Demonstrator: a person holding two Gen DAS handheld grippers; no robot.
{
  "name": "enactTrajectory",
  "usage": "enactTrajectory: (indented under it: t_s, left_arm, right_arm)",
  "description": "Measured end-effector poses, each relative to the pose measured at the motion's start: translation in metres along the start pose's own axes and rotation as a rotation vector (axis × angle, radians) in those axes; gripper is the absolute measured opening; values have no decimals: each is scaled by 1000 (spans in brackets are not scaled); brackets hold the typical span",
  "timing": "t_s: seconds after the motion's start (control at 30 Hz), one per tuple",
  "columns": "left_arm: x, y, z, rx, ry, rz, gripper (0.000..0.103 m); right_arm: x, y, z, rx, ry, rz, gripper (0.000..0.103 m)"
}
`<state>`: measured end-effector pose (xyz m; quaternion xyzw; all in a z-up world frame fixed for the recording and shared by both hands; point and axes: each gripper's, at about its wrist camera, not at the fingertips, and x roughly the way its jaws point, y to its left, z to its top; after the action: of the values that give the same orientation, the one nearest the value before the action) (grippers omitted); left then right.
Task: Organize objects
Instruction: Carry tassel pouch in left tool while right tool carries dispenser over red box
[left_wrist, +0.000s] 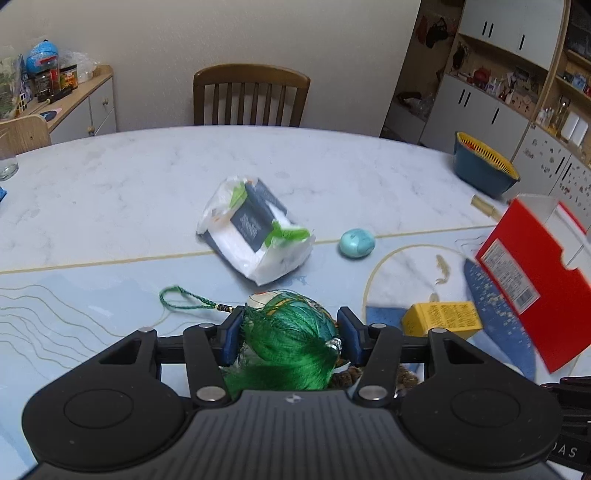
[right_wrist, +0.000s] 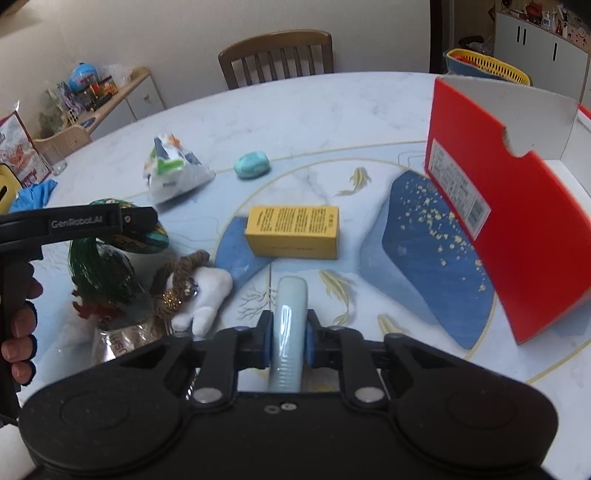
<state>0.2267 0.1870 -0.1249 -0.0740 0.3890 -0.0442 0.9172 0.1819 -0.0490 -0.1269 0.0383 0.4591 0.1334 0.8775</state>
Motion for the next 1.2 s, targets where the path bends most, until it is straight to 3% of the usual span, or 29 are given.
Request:
enactTrajectory:
  t_s: [0.3, 0.67, 0.87, 1.2]
  left_arm:
    - [-50, -14, 31, -35, -13, -48, 52]
    - [-99, -97, 75, 26, -52, -125, 52]
    - [-91, -168, 90, 84, -64, -166, 52]
    - [-35, -290, 99, 164, -12, -233, 52]
  right_arm:
    - [-51, -29, 17, 14, -48, 73, 15]
    - [-115, -94, 59, -6, -147, 83, 15]
    - [-130, -147, 77, -1, -185, 51, 15]
    - [-130, -238, 104, 27, -209, -6, 15]
